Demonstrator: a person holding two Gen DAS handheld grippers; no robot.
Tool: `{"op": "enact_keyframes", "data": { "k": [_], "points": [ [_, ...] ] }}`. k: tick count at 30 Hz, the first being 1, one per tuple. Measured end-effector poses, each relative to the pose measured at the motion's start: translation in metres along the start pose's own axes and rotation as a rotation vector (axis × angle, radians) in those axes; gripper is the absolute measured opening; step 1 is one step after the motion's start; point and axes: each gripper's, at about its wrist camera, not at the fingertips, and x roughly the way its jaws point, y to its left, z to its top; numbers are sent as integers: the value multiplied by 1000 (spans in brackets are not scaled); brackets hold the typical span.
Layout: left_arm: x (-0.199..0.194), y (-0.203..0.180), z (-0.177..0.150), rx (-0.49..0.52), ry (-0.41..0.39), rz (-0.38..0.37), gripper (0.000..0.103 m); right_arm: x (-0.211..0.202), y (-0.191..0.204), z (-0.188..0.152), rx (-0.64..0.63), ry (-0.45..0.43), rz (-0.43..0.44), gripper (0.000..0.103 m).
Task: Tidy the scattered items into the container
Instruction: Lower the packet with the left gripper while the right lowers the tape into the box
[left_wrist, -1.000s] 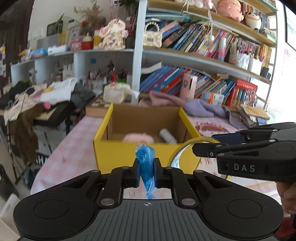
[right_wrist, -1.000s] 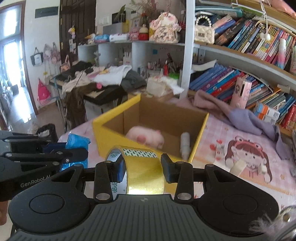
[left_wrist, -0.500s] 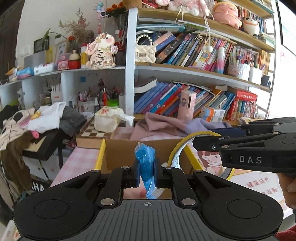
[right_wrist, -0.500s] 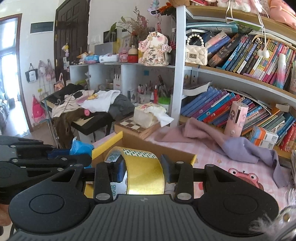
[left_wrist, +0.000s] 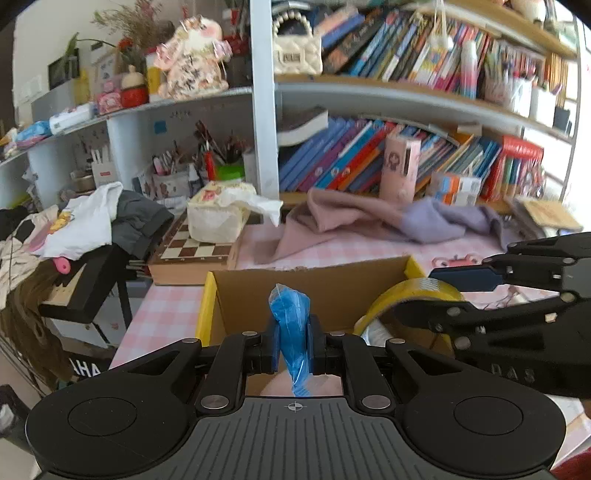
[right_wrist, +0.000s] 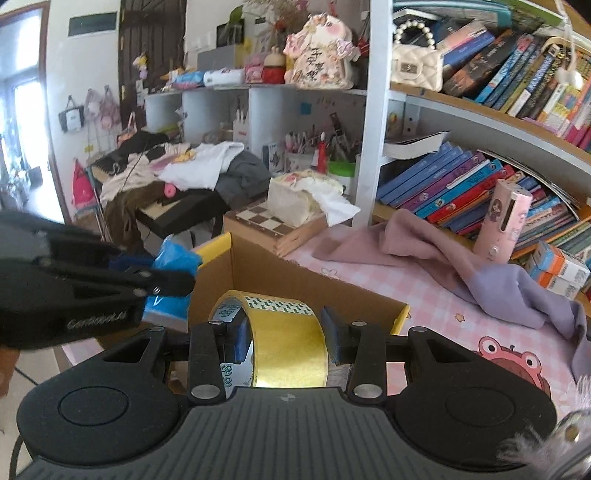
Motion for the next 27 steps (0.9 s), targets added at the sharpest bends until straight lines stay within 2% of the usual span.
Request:
{"op": "enact_keyframes", "data": {
  "k": [3,8,11,20,27],
  "points": [
    [19,3,7,9,29,-6,12,16,-3,-5,-32,53,1,37],
    [56,6,13,21,108,-13,12,38,7,-16,-193,125,-10,37],
    [72,1,14,56,149,-7,12,48,8,-18,-236,160,13,37],
    [100,-9,12,110,237,-2,13,68,9,-24,-252,223,60,37],
    [111,-9,9,120,270,-5,13,76,8,-28,-232,255,66,37]
  ]
}}
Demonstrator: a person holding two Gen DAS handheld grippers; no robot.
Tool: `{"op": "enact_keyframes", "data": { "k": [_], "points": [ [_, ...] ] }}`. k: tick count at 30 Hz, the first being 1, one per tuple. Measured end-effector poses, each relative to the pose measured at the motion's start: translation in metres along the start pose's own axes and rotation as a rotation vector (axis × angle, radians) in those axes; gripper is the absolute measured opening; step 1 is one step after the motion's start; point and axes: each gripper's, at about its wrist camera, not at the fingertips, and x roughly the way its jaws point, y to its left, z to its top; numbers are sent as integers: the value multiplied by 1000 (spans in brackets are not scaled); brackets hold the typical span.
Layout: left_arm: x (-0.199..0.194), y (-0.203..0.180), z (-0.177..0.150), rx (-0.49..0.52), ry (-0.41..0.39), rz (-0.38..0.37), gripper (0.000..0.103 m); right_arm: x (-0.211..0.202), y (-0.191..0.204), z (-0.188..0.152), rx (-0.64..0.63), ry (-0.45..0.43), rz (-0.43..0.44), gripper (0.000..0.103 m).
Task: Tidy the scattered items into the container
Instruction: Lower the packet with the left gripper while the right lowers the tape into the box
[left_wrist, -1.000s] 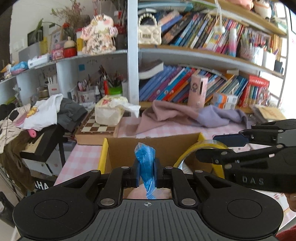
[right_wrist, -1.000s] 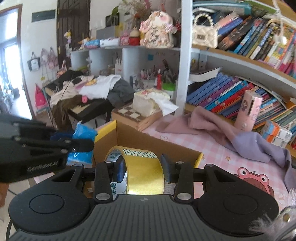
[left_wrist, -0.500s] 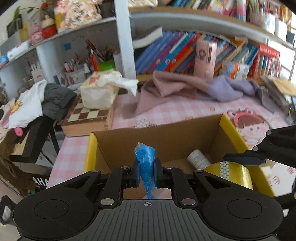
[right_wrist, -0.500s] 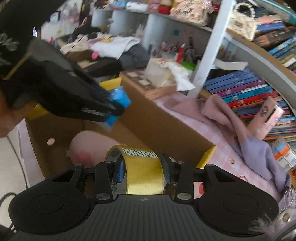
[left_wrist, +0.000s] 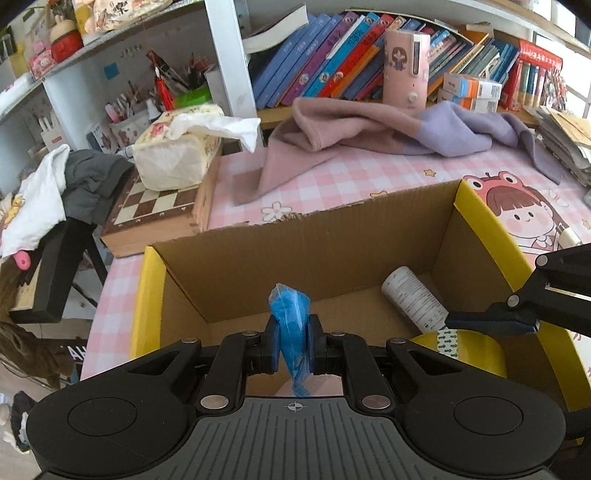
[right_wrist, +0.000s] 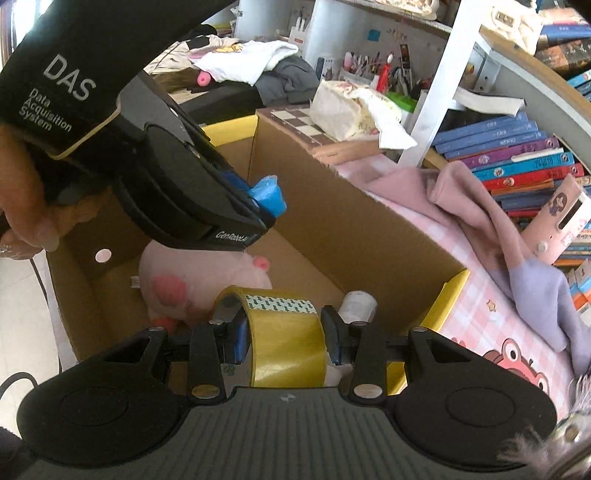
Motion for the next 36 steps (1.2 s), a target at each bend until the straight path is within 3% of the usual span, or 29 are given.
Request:
{"op": "enact_keyframes", "data": {
  "k": [8,14,17,21,27,36],
  "points": [
    [6,-2,2,19,7,-2,14,2,2,-2,4,9,-1,37],
    [5,-4,-1,25,16,-32,20,0,1,-1,31,7,-7,40],
    [2,-6,-4,22,10,-39,38,-4,0,-2,46,-3,-26,51],
    [-9,-11,-6,43,-24,-26,57,-15,-1,-3,66,-34,-51,58],
    [-36,-15,-7,62,-106,4,72,-35,-2,0,81,-84,-83,60],
    [-73,-16,-19,36,-180,20,77,-63,8,-6,109,-134,-104,60]
  ]
}}
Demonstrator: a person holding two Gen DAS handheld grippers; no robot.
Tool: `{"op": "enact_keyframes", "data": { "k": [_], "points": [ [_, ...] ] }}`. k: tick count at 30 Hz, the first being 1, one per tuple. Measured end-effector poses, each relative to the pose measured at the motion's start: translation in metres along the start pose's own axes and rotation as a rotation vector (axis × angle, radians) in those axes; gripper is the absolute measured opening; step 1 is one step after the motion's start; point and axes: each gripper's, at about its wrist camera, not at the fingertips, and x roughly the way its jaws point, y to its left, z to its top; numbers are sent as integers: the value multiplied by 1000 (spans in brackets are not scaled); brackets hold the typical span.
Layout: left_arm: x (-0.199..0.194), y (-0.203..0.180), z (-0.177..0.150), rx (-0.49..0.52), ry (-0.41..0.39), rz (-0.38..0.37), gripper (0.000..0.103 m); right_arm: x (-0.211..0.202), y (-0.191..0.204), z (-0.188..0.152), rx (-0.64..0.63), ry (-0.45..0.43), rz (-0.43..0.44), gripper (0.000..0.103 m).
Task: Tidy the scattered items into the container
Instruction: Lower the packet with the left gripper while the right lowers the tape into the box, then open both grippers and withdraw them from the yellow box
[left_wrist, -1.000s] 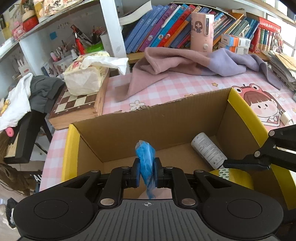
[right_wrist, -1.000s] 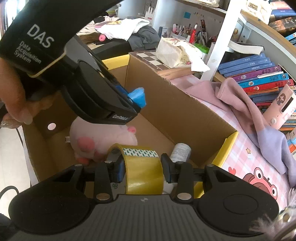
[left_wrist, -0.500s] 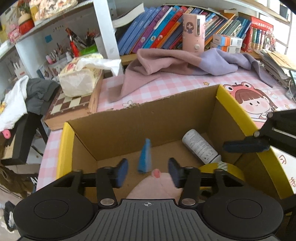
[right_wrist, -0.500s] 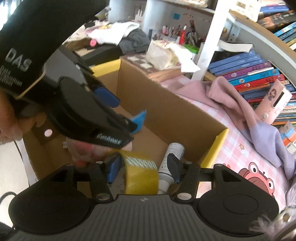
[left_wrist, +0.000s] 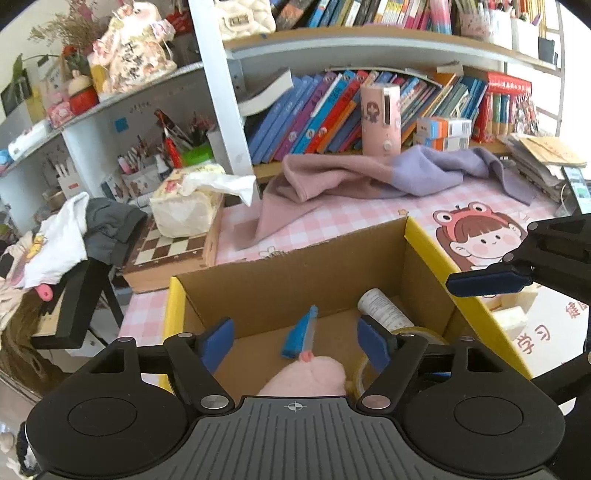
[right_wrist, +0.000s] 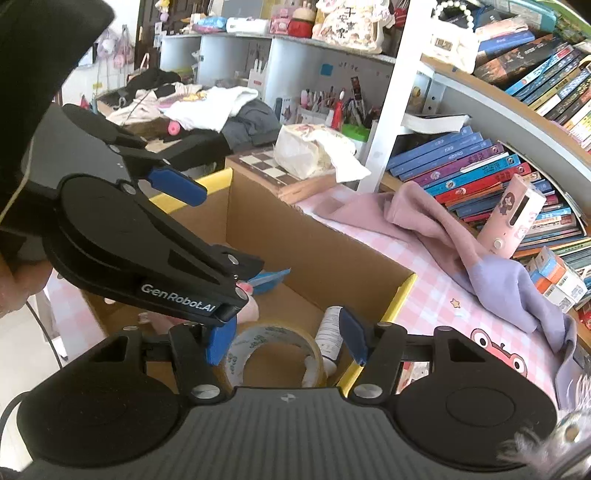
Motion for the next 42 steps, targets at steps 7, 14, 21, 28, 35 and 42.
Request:
{"op": "enact_keyframes", "data": {
  "k": [7,14,21,28,35,42],
  "points": [
    [-33,3,-8,-32,-53,40,81,-24,7,-2,25,-56,-24,61],
    [-68,6,-19,-69,-109,63,82,-53,11,-7,62,-104,-71,61],
    [-106,2,-36,-83,-161,86,84,-81,22,-15,110,-144,-107,61],
    [-143,-7,-57,-89,-204,111,90,-110,38,-31,138,-169,-131,61],
    [-170,-13,-83,-138,-208,128,90,-138,54,-52,148,-178,-156,61],
    [-191,-26,-107,-168,-206,120,91,-161,66,-80,156,-154,-174,61]
  ]
}}
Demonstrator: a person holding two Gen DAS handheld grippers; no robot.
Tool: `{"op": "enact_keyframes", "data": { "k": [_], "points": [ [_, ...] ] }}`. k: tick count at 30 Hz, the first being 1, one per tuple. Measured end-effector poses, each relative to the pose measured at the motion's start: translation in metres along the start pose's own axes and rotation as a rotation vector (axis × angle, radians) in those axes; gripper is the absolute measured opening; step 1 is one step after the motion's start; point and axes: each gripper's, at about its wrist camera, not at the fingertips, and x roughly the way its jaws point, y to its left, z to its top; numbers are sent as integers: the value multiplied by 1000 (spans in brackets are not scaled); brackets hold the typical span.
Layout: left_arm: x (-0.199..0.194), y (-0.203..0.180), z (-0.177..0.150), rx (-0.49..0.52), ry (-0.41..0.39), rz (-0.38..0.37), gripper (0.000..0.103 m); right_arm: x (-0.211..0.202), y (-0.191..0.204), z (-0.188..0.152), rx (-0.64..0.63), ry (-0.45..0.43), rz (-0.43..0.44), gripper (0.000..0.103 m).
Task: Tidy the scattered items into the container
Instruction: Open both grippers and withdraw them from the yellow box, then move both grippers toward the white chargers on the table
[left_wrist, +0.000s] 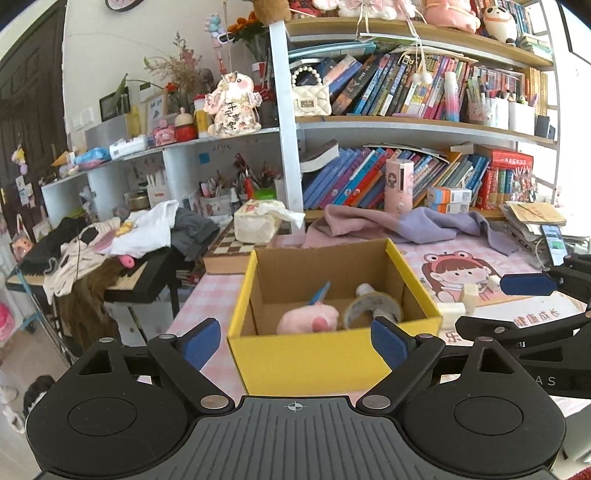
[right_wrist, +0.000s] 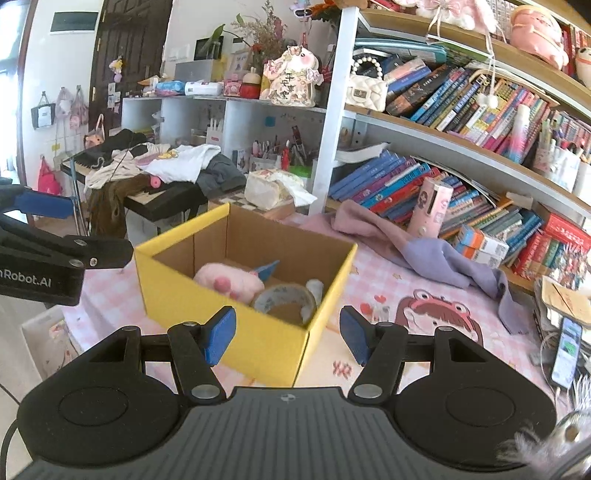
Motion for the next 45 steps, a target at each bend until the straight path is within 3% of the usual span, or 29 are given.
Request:
{"op": "enact_keyframes", "data": {
  "k": [16,32,45],
  "points": [
    [-35,-20,-41,-8,21,24,94,-40,12,-46,42,8,-80,61],
    [-48,-50,-75,25,83,-6,94,-59,18,-78,90,95,-64,64],
    [-39,-64,-81,40,132,-31,96,-62,7,-92,87,129,-109,78]
  ]
}}
